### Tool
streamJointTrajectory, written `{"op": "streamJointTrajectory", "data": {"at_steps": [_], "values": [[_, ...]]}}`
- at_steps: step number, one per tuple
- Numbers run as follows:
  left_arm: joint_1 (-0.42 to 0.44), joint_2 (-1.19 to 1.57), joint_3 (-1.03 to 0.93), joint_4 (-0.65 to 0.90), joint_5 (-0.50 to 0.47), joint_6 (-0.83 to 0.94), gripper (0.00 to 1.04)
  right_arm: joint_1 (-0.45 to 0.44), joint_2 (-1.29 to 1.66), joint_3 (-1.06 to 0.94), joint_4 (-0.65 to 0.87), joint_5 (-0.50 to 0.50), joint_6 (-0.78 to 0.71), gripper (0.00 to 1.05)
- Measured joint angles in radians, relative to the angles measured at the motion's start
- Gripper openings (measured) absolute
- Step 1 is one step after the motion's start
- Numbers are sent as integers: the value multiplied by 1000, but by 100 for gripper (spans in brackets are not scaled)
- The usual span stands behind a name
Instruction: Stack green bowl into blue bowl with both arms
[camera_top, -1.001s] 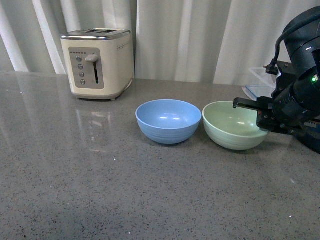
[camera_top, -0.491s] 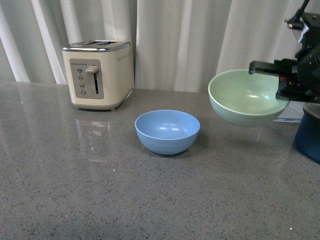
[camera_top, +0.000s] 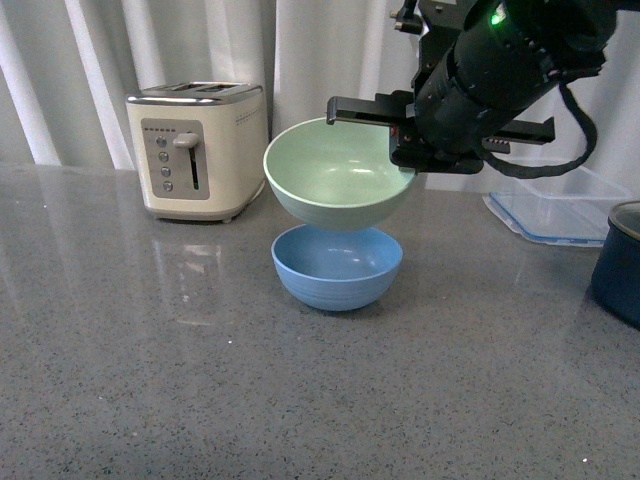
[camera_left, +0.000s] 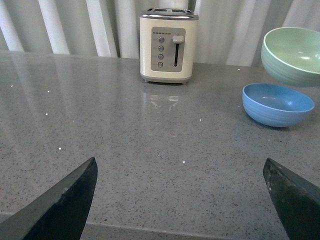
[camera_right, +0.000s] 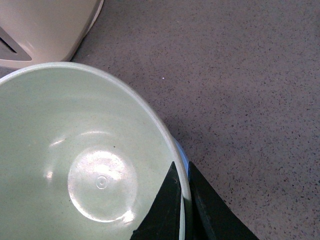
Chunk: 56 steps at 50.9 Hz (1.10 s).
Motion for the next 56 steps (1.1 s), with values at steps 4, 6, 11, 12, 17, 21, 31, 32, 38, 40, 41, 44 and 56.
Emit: {"op": "streamJointTrajectory", "data": {"at_steps": [4, 6, 11, 12, 17, 21, 31, 32, 38, 40, 41, 44, 56], "values": [[0, 0, 0, 0, 0, 0, 98, 0, 53, 54, -25, 5, 3, 1], [0, 0, 0, 0, 0, 0, 98, 0, 73, 74, -34, 10, 4, 1], [0, 0, 0, 0, 0, 0, 98, 0, 125, 115, -48, 22, 7, 1], [0, 0, 0, 0, 0, 0, 98, 0, 129, 119, -48, 23, 7, 1], [0, 0, 0, 0, 0, 0, 98, 0, 172, 156, -72, 34, 17, 1], [0, 0, 0, 0, 0, 0, 98, -2, 197, 177, -88, 38, 22, 1], [0, 0, 0, 0, 0, 0, 98, -4, 221, 186, -113, 37, 23, 1], [0, 0, 0, 0, 0, 0, 98, -4, 221, 187, -116, 37, 23, 1], [0, 0, 0, 0, 0, 0, 98, -7, 219, 189, -107, 29, 24, 9], [0, 0, 0, 0, 0, 0, 98, -9, 212, 182, -93, 21, 26, 16], [0, 0, 0, 0, 0, 0, 98, -9, 205, 174, -85, 16, 27, 19], [0, 0, 0, 0, 0, 0, 98, -11, 164, 137, -66, -13, 35, 32], [0, 0, 0, 0, 0, 0, 98, -39, -61, -51, 57, -127, 57, 66]]}}
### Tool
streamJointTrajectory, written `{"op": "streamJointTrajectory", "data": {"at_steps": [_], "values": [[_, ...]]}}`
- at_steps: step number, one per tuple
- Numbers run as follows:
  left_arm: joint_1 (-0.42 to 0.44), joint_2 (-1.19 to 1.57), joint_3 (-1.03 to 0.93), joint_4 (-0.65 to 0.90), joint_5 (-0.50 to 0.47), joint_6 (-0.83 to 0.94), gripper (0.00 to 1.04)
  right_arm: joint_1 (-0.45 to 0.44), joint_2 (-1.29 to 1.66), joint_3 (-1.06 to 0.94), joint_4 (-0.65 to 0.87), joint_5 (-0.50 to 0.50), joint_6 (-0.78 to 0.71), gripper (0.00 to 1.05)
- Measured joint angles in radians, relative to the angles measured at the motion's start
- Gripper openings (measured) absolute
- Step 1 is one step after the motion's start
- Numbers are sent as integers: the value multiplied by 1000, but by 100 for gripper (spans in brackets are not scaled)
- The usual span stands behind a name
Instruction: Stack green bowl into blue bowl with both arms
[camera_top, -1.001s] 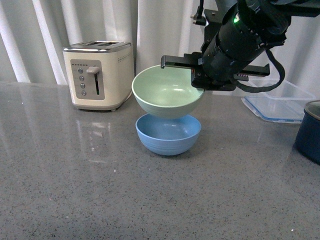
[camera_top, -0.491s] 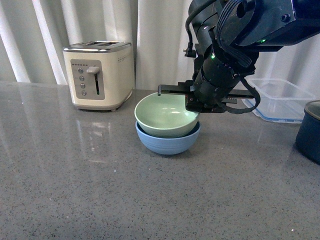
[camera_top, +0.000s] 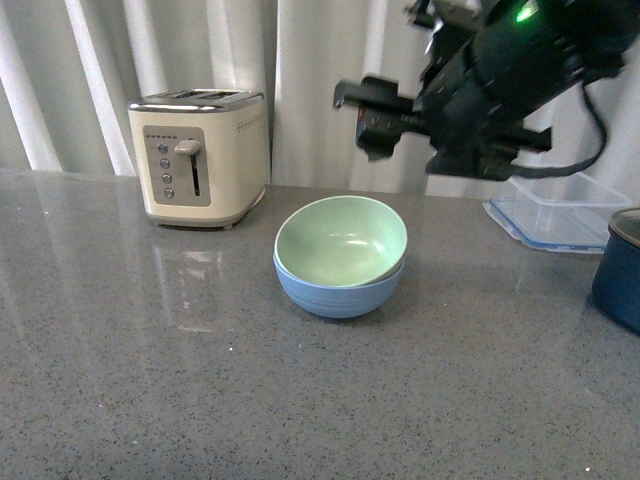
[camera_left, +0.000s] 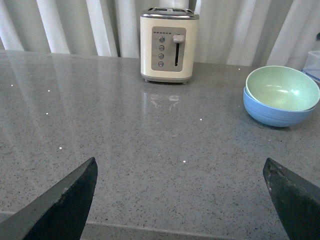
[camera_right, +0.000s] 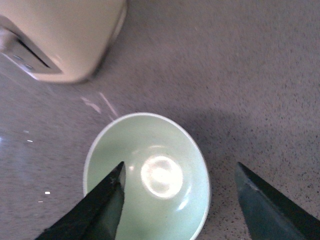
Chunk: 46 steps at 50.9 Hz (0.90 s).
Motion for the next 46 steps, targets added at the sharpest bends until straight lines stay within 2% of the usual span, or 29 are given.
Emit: {"op": "streamJointTrajectory", "data": {"at_steps": [6, 9, 12, 14, 15, 17, 19, 21, 33, 38, 43, 46], "values": [[0, 0, 0, 0, 0, 0, 98, -63, -174, -191, 152, -87, 21, 83], [0, 0, 0, 0, 0, 0, 98, -141, -311, -388, 349, -164, 34, 95], [0, 0, 0, 0, -1, 0, 98, -208, -423, -613, 562, -164, 35, 94], [0, 0, 0, 0, -1, 0, 98, -225, -442, -693, 630, -130, 22, 93], [0, 0, 0, 0, 0, 0, 98, -223, -444, -740, 709, -48, -21, 89], [0, 0, 0, 0, 3, 0, 98, -218, -444, -814, 824, 54, -111, 80], [0, 1, 0, 0, 3, 0, 98, -217, -456, -879, 893, 84, -187, 71], [0, 1, 0, 0, 0, 0, 98, -222, -486, -933, 925, 87, -233, 62], [0, 0, 0, 0, -2, 0, 98, -247, -625, -1095, 970, 57, -295, 27], [0, 0, 0, 0, -1, 0, 98, -271, -697, -1184, 972, 50, -302, 3], [0, 0, 0, 0, -1, 0, 98, -282, -748, -1226, 970, 31, -307, 1], [0, 0, 0, 0, -2, 0, 98, -312, -779, -1250, 963, -22, -307, 1]]}}
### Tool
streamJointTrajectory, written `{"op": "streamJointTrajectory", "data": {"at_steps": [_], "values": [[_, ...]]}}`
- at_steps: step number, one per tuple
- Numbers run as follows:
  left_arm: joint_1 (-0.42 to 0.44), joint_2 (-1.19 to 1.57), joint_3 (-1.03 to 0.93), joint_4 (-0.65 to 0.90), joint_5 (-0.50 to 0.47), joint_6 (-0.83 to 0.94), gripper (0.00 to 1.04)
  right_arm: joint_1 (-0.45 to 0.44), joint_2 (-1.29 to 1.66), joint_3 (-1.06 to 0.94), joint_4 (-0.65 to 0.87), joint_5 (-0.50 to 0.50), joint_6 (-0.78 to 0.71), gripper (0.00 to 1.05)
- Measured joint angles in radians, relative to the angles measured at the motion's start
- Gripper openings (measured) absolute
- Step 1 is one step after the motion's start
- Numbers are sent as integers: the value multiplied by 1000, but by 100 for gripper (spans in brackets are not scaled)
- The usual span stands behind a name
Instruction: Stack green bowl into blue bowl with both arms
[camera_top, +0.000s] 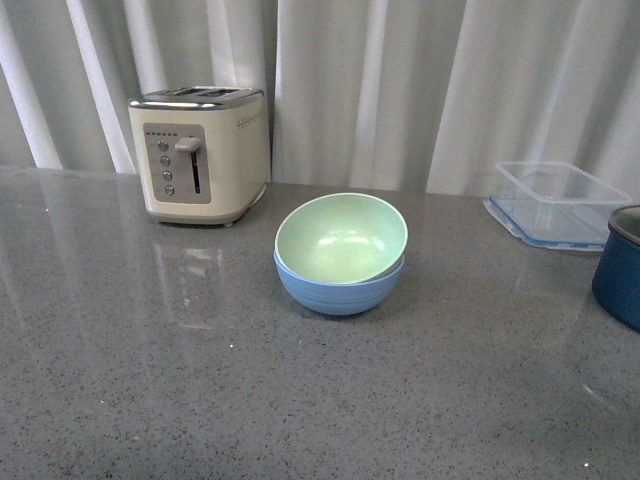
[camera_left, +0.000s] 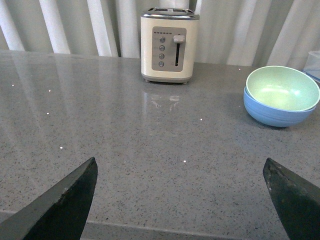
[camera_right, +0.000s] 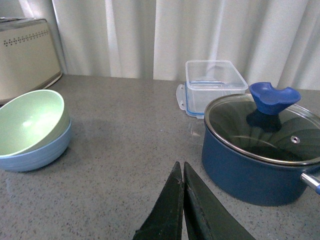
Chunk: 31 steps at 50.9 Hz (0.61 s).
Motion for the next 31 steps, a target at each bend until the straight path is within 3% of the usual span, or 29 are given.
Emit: {"op": "streamJointTrajectory", "data": {"at_steps": [26, 31], "values": [[0, 0, 0, 0, 1, 0, 98, -32, -300, -146, -155, -9, 0, 1], [0, 0, 0, 0, 2, 0, 98, -32, -319, -185, -121, -8, 0, 1]]}}
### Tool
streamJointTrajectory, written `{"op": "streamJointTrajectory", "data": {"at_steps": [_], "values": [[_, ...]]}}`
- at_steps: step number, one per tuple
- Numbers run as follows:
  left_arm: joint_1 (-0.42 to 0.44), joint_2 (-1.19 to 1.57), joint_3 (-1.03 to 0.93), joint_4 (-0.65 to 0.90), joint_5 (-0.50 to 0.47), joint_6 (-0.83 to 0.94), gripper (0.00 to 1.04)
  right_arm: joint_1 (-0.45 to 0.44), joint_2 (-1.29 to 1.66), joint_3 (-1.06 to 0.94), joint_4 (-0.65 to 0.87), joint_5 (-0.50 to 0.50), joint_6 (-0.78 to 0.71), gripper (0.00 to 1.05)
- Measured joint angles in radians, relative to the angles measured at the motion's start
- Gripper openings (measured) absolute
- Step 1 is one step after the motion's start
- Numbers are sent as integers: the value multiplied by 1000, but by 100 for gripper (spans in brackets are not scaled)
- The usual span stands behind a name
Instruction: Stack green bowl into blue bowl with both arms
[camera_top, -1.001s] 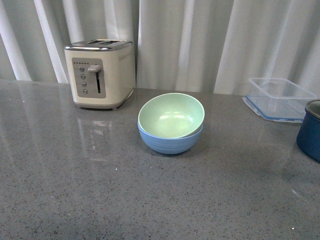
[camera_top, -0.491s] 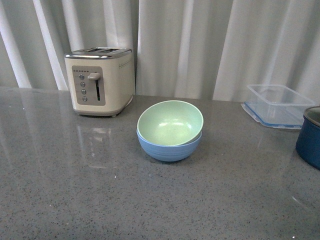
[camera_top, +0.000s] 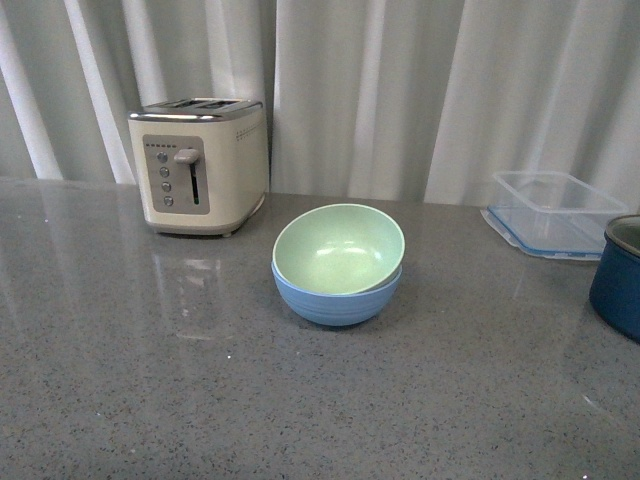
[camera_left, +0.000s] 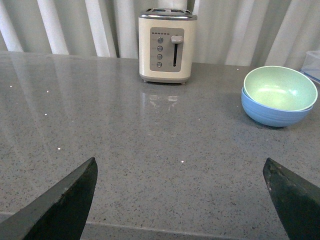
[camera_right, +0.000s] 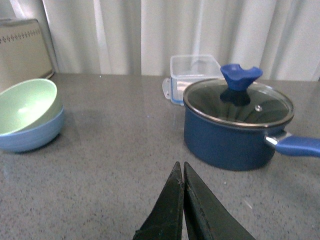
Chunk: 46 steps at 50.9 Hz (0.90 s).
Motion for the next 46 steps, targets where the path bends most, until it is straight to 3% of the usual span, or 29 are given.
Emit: {"op": "streamJointTrajectory", "data": {"at_steps": [28, 46], "values": [[0, 0, 0, 0, 0, 0, 98, 0, -340, -25, -315, -1, 0, 1], [0, 0, 0, 0, 0, 0, 98, 0, -470, -25, -441, -1, 0, 1]]}}
